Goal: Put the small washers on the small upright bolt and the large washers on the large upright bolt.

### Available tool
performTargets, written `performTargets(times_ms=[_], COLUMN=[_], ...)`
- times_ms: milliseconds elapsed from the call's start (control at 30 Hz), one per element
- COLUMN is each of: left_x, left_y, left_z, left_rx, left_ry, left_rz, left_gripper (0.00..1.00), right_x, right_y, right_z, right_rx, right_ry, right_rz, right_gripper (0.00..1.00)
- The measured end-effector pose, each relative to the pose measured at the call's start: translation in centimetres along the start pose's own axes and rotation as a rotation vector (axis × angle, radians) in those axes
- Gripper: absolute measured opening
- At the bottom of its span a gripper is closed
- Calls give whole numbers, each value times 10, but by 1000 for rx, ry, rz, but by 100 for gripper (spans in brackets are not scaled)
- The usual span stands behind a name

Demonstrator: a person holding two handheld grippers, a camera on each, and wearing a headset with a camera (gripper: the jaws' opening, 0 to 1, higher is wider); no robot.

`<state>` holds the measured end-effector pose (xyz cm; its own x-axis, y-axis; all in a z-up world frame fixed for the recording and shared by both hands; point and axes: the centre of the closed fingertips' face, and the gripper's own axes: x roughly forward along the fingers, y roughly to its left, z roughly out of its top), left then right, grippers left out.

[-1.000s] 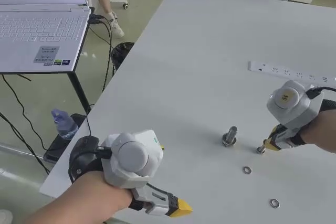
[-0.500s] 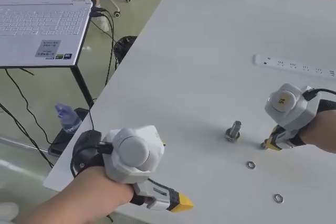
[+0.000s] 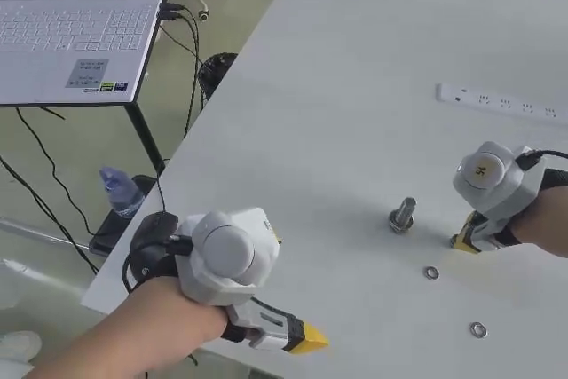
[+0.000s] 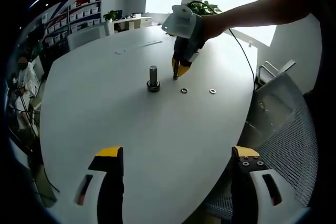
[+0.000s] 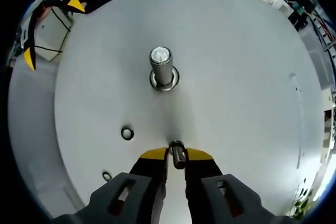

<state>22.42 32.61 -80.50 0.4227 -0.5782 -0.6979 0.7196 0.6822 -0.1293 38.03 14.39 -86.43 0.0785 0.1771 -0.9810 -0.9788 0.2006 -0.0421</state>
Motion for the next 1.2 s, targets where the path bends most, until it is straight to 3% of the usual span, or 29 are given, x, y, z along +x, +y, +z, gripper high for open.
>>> performTargets(times_ms=[867, 1000, 1200], left_x=[-1, -2, -7], left_y=[-2, -4, 1], left_z=[-4, -5, 1], left_rx=[-11, -5, 2], left_ry=[-3, 3, -10], left_rz=[4, 1, 12], left_gripper=[84, 84, 84], right_x=[-1, 0, -7], right_y=[1, -1, -4], right_z=[4, 5, 9], right_rx=[-6, -18, -9], right_ry=[2, 0, -18], right_rz=[8, -5, -3], right_gripper=[13, 26, 28])
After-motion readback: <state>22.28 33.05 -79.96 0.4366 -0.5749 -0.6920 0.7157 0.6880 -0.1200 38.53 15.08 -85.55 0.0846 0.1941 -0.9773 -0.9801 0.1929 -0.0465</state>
